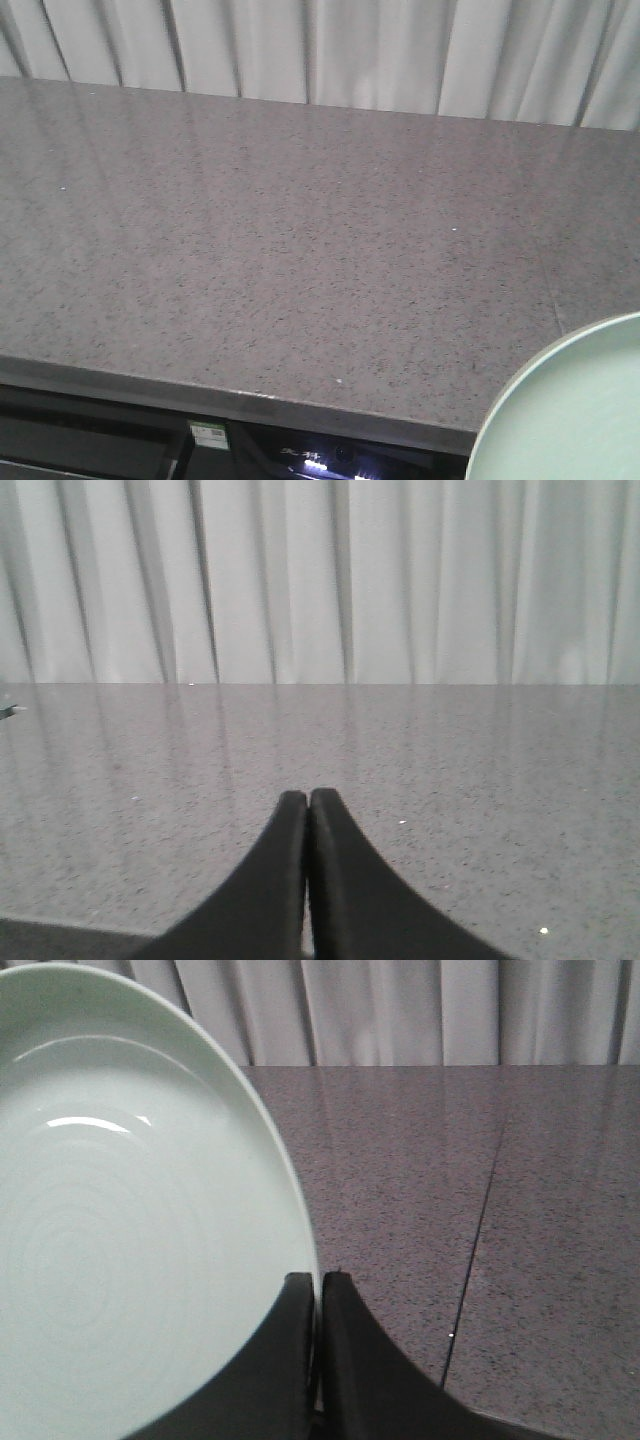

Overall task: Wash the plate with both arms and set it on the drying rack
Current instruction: 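Drive the base to the sink holding the plate in the right gripper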

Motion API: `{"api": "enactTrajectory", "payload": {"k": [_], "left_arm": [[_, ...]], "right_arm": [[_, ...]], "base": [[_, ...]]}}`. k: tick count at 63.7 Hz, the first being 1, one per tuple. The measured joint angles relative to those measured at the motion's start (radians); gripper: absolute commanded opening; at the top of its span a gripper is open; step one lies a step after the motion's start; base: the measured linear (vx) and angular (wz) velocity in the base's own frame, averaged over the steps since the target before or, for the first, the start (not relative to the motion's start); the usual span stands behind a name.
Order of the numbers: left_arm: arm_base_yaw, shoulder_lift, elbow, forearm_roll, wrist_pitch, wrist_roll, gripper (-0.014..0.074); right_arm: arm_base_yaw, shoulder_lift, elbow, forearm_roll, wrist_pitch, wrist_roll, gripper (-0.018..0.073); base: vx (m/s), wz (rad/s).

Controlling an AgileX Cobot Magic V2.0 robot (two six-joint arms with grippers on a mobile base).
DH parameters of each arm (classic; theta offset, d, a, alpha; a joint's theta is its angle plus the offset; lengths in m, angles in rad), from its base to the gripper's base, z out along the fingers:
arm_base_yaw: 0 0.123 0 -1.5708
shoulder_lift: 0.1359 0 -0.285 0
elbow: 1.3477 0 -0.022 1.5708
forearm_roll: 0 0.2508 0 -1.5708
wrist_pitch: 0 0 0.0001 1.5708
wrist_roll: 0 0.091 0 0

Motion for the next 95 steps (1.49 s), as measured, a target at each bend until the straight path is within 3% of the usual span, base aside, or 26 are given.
{"api": "enactTrajectory", "payload": {"k": [95], "left_arm": [[0.0,0.0,0.0,0.0,0.0,0.0,-0.0006]], "right_arm": [[0.0,0.0,0.0,0.0,0.0,0.0,-0.0002]], "base": [[-0.12,0.55]]}}
